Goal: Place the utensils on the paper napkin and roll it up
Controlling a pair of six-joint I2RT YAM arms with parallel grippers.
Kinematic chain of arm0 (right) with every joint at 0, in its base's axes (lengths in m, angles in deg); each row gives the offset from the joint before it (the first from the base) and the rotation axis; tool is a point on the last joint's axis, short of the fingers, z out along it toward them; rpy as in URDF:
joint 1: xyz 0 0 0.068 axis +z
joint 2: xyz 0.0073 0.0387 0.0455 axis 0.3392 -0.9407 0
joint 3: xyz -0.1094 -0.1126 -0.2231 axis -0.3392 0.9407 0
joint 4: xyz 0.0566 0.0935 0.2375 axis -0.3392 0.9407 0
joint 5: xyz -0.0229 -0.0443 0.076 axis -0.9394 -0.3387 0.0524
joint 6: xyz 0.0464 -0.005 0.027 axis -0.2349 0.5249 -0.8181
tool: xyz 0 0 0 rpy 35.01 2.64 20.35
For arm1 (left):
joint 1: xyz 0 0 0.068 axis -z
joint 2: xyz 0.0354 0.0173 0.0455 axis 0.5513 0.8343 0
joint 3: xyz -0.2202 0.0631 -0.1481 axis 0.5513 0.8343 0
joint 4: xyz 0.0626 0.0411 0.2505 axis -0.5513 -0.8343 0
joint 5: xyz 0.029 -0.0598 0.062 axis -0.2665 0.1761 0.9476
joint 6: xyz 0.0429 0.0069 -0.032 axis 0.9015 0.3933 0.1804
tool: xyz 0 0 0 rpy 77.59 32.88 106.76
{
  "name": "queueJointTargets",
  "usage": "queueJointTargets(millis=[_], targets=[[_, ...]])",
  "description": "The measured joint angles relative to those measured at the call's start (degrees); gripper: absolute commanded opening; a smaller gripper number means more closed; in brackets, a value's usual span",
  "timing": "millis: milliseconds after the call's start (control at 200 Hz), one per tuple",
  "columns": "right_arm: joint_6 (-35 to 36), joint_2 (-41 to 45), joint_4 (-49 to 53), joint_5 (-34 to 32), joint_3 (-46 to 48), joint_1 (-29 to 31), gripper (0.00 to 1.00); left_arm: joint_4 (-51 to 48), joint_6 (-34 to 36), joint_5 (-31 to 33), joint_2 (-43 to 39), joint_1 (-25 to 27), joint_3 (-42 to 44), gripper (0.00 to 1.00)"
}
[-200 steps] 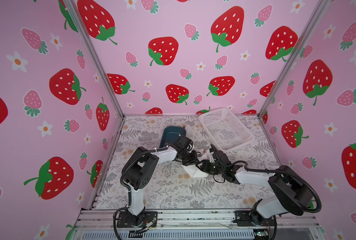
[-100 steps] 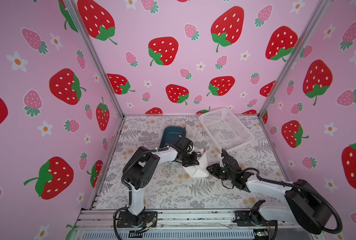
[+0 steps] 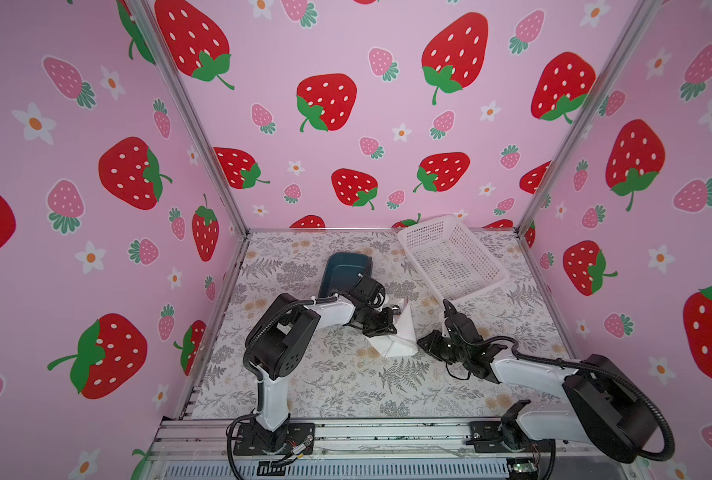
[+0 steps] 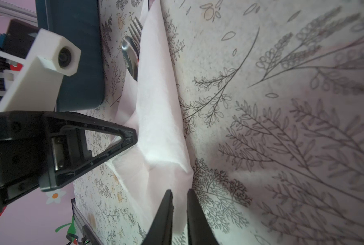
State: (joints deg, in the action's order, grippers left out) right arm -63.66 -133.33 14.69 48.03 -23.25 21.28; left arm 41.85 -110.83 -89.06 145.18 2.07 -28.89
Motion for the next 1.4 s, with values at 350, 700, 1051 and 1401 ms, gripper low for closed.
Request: queueJointTargets(millis=[350, 700, 1051, 1401], targets=[[1.4, -2.3, -1.4, 4.2, -1.1, 0.2, 0.13, -0.3, 1.3, 0.5, 0.0, 0.0, 0.0, 0.0], [1.5, -2.3, -1.3, 4.5, -1.1, 1.8, 0.13, -1.4, 1.6, 0.5, 0.0, 0.0, 0.0, 0.0], [1.7, -4.4, -1.3, 4.8, -1.1, 2.4, 0.14, -1.5, 1.7, 0.5, 0.0, 0.0, 0.0, 0.0], [2.0, -4.0, -0.2, 4.8, -1.6, 2.5, 0.2, -2.8, 3.0, 1.4, 0.0, 0.0, -1.7, 0.0]])
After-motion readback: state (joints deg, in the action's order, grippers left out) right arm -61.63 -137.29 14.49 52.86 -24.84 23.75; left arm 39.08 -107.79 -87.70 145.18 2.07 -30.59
